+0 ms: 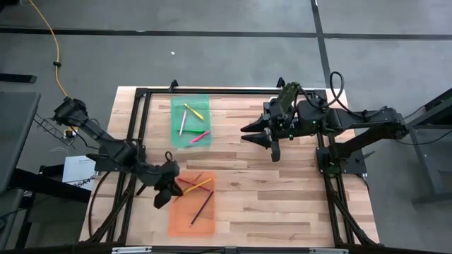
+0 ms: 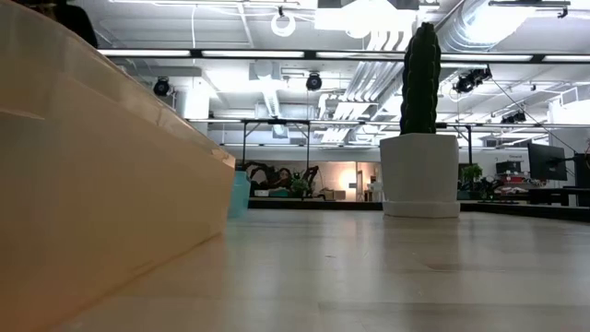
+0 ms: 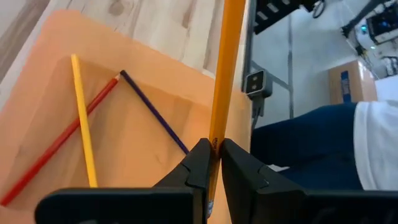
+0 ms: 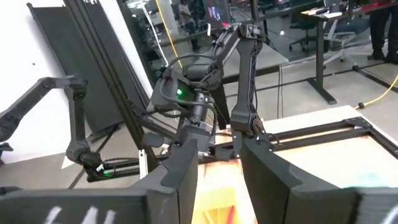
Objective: Sort pens & pencils
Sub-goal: Put the orange pencil into the orange bin
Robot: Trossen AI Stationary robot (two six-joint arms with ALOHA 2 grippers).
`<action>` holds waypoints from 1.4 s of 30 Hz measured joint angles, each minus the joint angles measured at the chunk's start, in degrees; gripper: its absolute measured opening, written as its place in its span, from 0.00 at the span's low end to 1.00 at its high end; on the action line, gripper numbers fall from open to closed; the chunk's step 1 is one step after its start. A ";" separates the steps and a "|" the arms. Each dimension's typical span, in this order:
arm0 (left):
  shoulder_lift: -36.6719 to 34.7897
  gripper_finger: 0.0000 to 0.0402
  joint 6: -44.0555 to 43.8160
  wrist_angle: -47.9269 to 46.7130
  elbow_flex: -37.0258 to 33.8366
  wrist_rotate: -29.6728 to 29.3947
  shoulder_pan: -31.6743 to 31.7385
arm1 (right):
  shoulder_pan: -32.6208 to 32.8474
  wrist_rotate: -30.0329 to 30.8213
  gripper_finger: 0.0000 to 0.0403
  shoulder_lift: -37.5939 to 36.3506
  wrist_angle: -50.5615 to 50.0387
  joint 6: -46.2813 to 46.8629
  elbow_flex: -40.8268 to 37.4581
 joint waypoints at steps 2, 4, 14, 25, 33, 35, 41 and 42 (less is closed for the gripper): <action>1.01 0.05 -1.43 -0.07 0.00 -0.28 -0.13 | 0.00 -0.52 0.28 0.02 -0.38 0.00 0.00; 2.12 0.05 -3.41 -0.04 0.00 -0.53 -0.42 | 0.00 -1.02 0.28 0.02 -0.57 -0.02 0.00; 7.12 0.05 -10.97 1.91 0.00 -0.66 -0.39 | 0.96 -3.08 0.28 0.03 -3.07 -1.06 0.00; 11.55 0.05 -13.33 2.77 -0.01 3.57 -0.39 | 2.29 -3.22 0.28 0.02 -4.38 -2.31 0.00; 12.76 0.05 -13.54 1.39 0.04 5.15 -0.34 | 2.32 -3.24 0.28 -0.94 -4.84 -2.99 0.00; 12.89 0.05 -13.79 0.47 -0.04 5.44 -0.25 | 2.32 -3.22 0.28 -1.14 -4.84 -3.02 0.00; 13.37 0.05 -13.85 -0.09 -0.02 5.86 -0.24 | 2.32 -3.21 0.28 -1.47 -5.13 -3.30 0.00; 13.37 0.05 -13.88 -0.23 -0.02 5.80 -0.24 | 2.32 -3.21 0.28 -1.47 -5.21 -3.50 0.00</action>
